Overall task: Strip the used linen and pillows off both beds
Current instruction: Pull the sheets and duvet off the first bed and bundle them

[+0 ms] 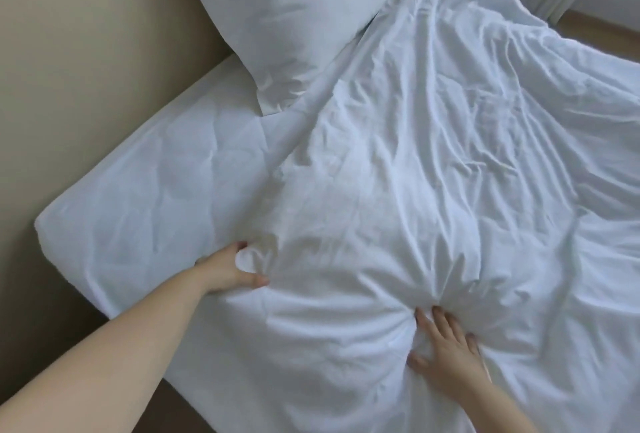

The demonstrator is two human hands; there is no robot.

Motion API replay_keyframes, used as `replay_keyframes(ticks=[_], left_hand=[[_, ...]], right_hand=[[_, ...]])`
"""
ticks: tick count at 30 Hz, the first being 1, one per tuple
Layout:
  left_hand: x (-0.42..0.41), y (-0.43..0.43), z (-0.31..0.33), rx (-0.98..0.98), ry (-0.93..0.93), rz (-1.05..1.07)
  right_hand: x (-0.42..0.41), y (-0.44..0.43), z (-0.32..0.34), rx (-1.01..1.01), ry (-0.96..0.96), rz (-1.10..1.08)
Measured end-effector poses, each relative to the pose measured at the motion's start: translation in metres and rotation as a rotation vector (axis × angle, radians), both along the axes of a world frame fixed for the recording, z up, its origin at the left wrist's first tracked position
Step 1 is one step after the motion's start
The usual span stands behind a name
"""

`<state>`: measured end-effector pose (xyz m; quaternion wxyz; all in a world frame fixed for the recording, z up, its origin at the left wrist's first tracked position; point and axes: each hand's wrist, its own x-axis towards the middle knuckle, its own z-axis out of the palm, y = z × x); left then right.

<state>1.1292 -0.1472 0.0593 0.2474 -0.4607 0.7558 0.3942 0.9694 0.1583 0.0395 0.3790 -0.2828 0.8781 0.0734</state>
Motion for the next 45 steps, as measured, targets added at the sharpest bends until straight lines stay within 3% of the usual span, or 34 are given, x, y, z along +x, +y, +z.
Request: replay_keyframes(ticks=[3, 6, 8, 12, 16, 19, 21, 27, 30, 33, 35, 38, 40, 45], left_hand=[[0.001, 0.000, 0.002, 0.162, 0.064, 0.028], [0.017, 0.003, 0.010, 0.242, 0.104, 0.018], [0.026, 0.009, 0.013, 0.204, 0.163, 0.002], [0.027, 0.031, 0.024, -0.029, 0.293, 0.082], [0.010, 0.015, 0.059, -0.078, 0.486, 0.089], [-0.002, -0.028, 0.097, -0.120, 0.515, 0.009], [0.002, -0.077, 0.118, -0.178, 0.517, -0.047], [0.060, -0.219, 0.201, -0.395, 0.498, -0.100], [0.068, -0.253, 0.242, -0.443, 0.558, -0.092], [0.050, -0.261, 0.242, -0.383, 0.564, -0.110], [0.032, -0.245, 0.213, -0.322, 0.478, -0.165], [0.017, -0.214, 0.136, -0.161, 0.344, -0.197], [0.021, -0.195, 0.087, -0.020, 0.301, -0.157], [0.057, -0.194, 0.052, 0.261, 0.358, 0.039]], right_hand=[[0.009, -0.005, 0.010, -0.051, 0.035, -0.082], [0.037, -0.008, 0.018, -0.227, 0.131, -0.095], [0.065, -0.006, 0.006, -0.271, 0.165, -0.002], [0.079, -0.008, -0.012, -0.295, 0.171, -0.078], [0.057, -0.026, 0.025, -0.396, 0.248, -0.136], [0.059, -0.064, 0.057, -0.545, 0.229, -0.401], [0.063, -0.100, 0.071, -0.724, 0.319, -0.434], [0.120, -0.245, 0.135, -1.014, 0.527, -0.344], [0.136, -0.277, 0.155, -1.114, 0.737, -0.337], [0.135, -0.282, 0.140, -1.056, 0.773, -0.289], [0.137, -0.274, 0.106, -0.922, 0.649, -0.243], [0.147, -0.247, 0.048, -0.570, 0.422, -0.149], [0.159, -0.224, 0.027, -0.385, 0.298, -0.134], [0.198, -0.198, -0.012, -0.241, 0.251, -0.018]])
